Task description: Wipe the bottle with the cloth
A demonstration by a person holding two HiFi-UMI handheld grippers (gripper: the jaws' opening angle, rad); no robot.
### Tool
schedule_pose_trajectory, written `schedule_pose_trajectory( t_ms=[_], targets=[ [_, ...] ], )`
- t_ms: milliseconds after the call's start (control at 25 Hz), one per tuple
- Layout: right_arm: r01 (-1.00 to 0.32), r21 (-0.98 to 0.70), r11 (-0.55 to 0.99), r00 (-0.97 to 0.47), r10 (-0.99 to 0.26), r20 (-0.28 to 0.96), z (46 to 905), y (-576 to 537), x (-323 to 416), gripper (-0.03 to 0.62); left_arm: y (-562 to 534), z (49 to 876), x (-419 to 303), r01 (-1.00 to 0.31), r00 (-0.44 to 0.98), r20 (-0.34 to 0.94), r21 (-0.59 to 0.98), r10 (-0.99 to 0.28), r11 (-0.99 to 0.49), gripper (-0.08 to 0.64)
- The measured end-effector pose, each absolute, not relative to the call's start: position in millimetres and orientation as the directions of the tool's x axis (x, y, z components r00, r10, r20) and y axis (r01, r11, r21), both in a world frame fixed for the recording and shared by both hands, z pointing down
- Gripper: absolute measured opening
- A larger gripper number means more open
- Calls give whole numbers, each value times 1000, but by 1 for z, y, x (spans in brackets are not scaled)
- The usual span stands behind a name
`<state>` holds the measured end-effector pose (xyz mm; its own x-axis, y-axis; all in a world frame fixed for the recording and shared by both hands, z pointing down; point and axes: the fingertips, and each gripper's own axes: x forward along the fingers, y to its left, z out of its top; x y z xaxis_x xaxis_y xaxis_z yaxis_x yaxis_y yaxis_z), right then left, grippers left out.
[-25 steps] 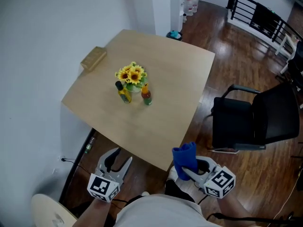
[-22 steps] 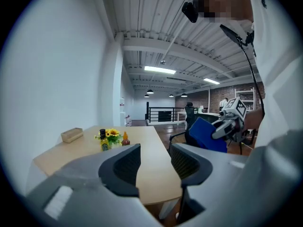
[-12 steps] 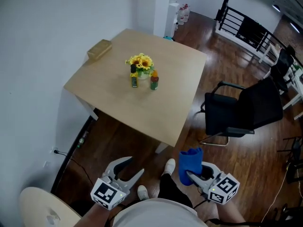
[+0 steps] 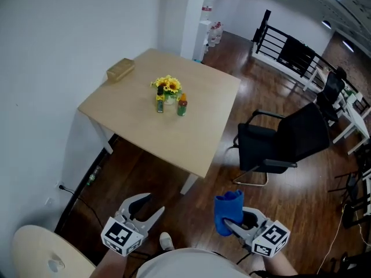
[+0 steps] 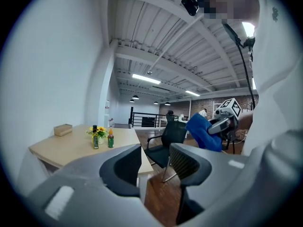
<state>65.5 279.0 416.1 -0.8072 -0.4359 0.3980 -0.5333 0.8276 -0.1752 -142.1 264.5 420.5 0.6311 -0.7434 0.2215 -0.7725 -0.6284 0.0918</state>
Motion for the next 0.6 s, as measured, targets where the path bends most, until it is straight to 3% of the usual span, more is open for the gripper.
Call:
schedule_pose_trajectory(
  t_ms=[600],
  targets=[
    [-483,-125,867,-835,-414,362,404,352,152,158,335,380,-19,-775,631,136,69,-764,-628,181]
  ],
)
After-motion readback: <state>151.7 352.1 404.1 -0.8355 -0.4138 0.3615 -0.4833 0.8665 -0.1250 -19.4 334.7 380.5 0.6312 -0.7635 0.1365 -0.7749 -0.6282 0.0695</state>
